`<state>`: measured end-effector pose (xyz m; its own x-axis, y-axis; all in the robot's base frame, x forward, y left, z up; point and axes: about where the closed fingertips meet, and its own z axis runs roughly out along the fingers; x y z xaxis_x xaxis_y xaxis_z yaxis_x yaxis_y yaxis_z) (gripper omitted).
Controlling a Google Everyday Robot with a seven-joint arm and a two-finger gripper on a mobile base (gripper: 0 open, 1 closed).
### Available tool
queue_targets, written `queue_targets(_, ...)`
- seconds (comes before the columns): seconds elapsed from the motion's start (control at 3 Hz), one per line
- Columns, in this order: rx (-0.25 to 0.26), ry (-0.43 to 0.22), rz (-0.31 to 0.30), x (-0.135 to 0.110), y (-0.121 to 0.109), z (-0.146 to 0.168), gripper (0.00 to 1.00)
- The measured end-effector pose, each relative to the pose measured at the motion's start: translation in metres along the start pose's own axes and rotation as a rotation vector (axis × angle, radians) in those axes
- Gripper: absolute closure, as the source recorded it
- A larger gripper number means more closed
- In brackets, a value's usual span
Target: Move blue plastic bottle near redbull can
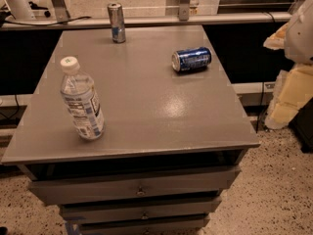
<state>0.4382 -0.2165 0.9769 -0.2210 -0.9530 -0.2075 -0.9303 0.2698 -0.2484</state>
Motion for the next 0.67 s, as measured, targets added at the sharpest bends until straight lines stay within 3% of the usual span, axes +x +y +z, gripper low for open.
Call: queue_targets(0.67, 0.005, -0.023, 0.007, -0.0033, 0.0003, 0.0015, 0.00)
